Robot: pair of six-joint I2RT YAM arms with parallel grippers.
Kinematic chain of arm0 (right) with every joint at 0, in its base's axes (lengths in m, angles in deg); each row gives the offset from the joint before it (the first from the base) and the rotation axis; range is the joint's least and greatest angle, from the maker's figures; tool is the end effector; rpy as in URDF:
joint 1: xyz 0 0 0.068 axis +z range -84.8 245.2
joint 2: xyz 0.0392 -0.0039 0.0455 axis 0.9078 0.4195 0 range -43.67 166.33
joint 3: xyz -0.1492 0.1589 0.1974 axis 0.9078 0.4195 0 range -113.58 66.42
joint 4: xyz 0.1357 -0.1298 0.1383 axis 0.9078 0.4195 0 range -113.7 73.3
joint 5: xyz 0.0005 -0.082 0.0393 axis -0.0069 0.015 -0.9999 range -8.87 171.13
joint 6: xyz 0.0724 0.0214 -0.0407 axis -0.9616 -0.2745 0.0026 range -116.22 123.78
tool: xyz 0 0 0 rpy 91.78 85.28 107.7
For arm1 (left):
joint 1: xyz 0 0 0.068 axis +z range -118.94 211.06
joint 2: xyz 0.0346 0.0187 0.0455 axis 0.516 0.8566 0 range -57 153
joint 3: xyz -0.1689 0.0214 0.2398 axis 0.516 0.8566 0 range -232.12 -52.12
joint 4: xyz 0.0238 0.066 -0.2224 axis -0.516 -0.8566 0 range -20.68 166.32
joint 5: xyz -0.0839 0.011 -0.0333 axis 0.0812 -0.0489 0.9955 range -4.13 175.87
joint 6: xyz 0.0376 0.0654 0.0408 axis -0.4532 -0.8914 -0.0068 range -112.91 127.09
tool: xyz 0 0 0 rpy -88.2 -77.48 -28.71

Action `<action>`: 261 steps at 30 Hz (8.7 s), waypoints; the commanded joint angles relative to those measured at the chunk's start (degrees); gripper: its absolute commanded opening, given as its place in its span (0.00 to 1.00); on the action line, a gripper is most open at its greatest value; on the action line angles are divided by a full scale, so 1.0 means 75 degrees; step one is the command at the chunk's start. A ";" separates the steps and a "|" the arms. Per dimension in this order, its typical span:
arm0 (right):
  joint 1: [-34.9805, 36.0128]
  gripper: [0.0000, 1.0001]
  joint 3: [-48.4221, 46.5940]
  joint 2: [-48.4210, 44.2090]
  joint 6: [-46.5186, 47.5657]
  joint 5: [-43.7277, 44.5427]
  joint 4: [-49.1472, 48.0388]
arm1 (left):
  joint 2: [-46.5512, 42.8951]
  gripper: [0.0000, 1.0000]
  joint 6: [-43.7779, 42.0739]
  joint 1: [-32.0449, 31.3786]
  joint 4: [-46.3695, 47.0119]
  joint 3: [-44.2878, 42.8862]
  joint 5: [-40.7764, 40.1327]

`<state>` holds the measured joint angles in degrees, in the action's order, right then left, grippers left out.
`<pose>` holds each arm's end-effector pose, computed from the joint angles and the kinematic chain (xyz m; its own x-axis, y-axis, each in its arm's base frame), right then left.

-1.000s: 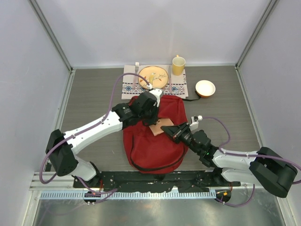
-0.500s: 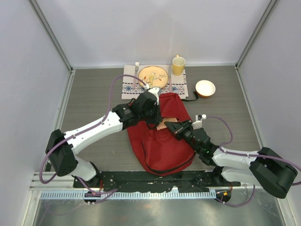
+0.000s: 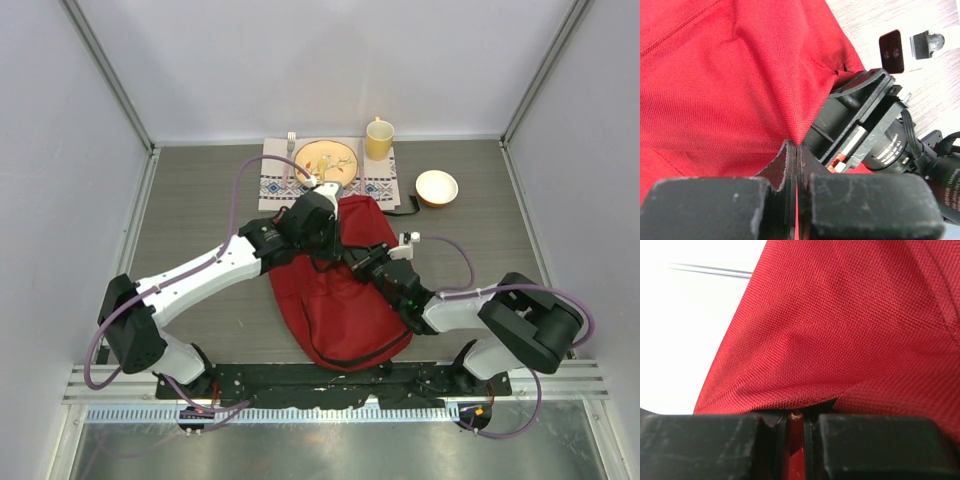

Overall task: Pack the student bag
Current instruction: Place the personal item in the student bag, then adjust the student bag at the center of the board, then zip the student bag at the center of the board.

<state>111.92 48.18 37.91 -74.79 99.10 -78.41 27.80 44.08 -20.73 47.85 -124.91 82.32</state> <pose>0.2036 0.1822 0.2095 -0.4942 0.8352 -0.2412 0.0052 0.2803 0.9599 0.2079 -0.2565 0.3152 -0.7751 0.0138 -0.6317 0.3616 0.8296 -0.4256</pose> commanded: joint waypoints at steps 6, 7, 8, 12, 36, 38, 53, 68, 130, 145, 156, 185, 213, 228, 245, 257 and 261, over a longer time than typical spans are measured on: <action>0.0075 0.16 -0.0732 0.1087 0.0151 0.0581 -0.0673 | -0.0114 0.00 -0.0151 -0.0079 0.0104 -0.0397 0.0111; 0.0075 0.21 -0.0581 0.1087 0.0151 0.0545 -0.0696 | -0.0114 0.00 -0.0140 -0.0079 0.0093 -0.0349 0.0075; 0.0075 0.25 -0.0475 0.1041 0.0174 0.0521 -0.0720 | -0.0126 0.00 -0.0128 -0.0079 0.0081 -0.0291 -0.0052; 0.0076 0.43 -0.0147 0.0292 0.0804 0.0451 0.0131 | -0.0161 0.00 -0.0069 -0.0079 -0.0036 -0.0010 -0.0416; 0.0122 0.53 -0.0064 -0.5637 0.2190 0.1950 0.6849 | 0.0928 0.18 -0.0549 0.0050 -0.0751 -0.0032 -0.0336; 0.0111 0.53 -0.0076 -0.6071 0.2272 0.2173 0.7247 | 0.1092 0.21 -0.0585 0.0050 -0.0891 0.0037 -0.0288; 0.0111 0.53 -0.0123 -0.6565 0.2237 0.1857 0.8070 | 0.0331 0.72 -0.0924 0.0026 -0.0750 0.0518 -0.0193; 0.0099 0.52 -0.0006 -0.6413 0.2061 0.1716 0.8139 | -0.0161 0.67 -0.1827 0.0026 -0.1220 0.0671 0.1117; 0.0111 0.52 -0.0639 -0.7104 0.2378 0.2080 0.9288 | 0.0413 0.58 -0.0442 0.0073 0.1101 0.0379 0.2297; 0.0122 0.52 -0.0510 -0.7315 0.2237 0.2044 0.9323 | -0.0184 0.62 -0.0316 0.0073 0.0819 0.0600 0.0954; 0.0111 0.52 -0.0451 -0.7092 0.2143 0.1904 0.9171 | 0.0049 0.62 -0.0034 0.0038 0.1439 0.0999 0.1973; 0.0122 0.52 -0.0860 -0.6238 0.2963 0.1038 0.8562 | -0.2657 0.78 0.0759 0.0085 -0.0492 0.1806 -0.3099; 0.0146 0.45 -0.1435 -0.5440 0.3525 -0.0052 0.8257 | -0.1156 0.38 0.1267 0.3073 0.1487 0.3119 -0.0769; 0.0263 0.45 -0.2607 -0.3882 0.4475 -0.0803 0.7894 | -0.3629 0.71 0.3222 0.2770 0.1827 0.4724 0.1072; 0.0579 0.44 -0.3287 -0.2710 0.4792 -0.1249 0.7859 | -0.4345 0.63 0.4782 0.2628 0.3724 0.6401 0.1012; 0.0966 0.44 -0.3860 -0.1913 0.5096 -0.1167 0.7939 | -0.3888 0.48 0.5017 0.2499 0.4346 0.6542 0.1001; 0.1013 0.44 -0.4398 -0.1481 0.5459 -0.1120 0.8268 | -0.3759 0.38 0.5040 0.2464 0.4487 0.6647 0.1059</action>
<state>118.91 20.51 24.95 -37.78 89.99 -17.06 -0.90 81.35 -1.84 77.07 -75.98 89.49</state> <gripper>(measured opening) 0.439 0.426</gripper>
